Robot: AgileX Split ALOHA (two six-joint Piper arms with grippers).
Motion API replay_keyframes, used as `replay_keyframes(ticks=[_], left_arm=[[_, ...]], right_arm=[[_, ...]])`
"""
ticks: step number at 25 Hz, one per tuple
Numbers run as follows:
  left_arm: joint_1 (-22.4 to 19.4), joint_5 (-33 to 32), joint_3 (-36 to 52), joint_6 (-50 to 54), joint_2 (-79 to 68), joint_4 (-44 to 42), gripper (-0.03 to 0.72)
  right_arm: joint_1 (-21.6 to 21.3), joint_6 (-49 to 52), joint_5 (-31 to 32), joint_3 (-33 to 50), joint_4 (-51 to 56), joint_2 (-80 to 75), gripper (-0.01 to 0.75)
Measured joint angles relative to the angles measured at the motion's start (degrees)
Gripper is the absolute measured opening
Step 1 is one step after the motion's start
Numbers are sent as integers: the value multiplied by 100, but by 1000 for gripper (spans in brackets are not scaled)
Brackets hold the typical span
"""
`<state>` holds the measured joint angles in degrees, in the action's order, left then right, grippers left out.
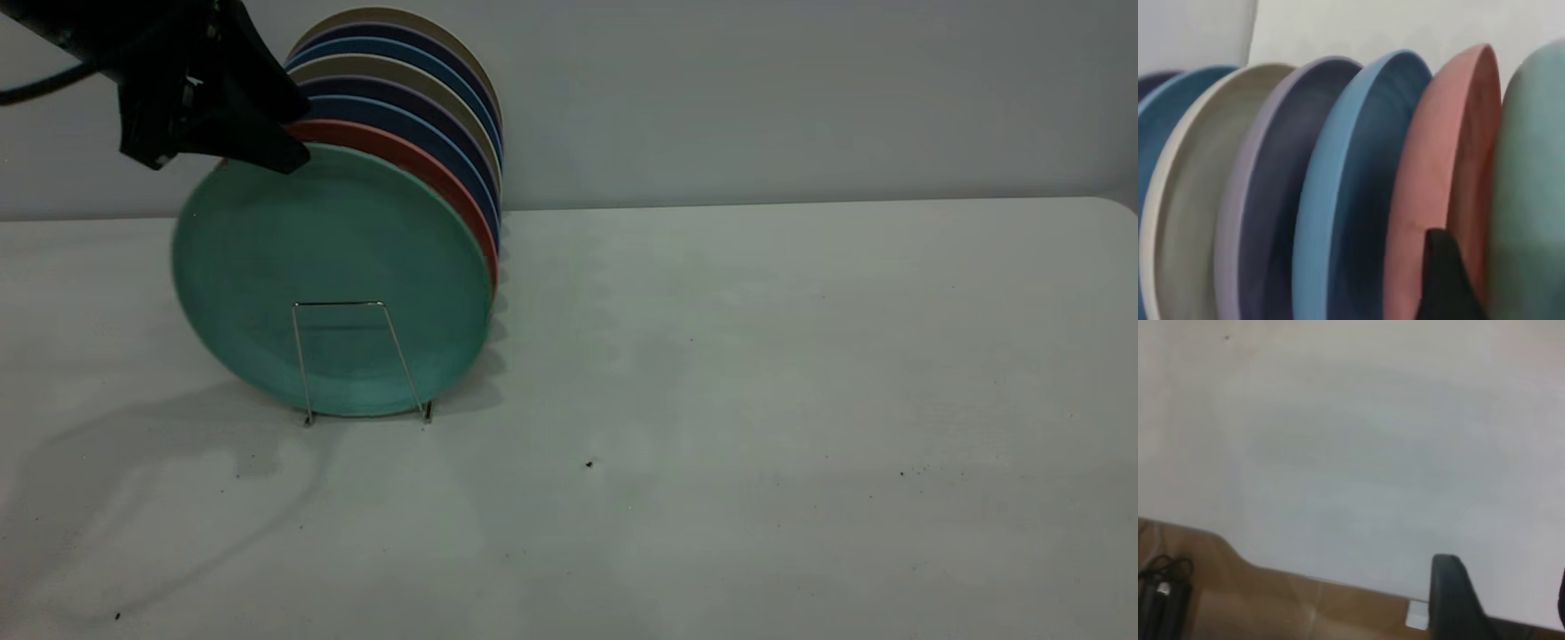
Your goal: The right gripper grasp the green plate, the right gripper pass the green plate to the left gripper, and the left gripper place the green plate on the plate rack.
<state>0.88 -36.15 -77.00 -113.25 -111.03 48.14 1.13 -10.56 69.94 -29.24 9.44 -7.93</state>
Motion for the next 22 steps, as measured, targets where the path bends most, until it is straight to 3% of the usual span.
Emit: replay_keyframes(ticks=[7, 16, 22], left_arm=[[0, -514, 0, 2100, 1060, -728, 511], [0, -1847, 0, 4699, 3089, -2328, 512], [0, -3047, 0, 6098, 4327, -3184, 512]], right_arm=[[0, 119, -85, 0, -399, 0, 390], [9, 144, -462, 181, -503, 2, 390], [339, 144, -462, 192, -509, 2, 390]])
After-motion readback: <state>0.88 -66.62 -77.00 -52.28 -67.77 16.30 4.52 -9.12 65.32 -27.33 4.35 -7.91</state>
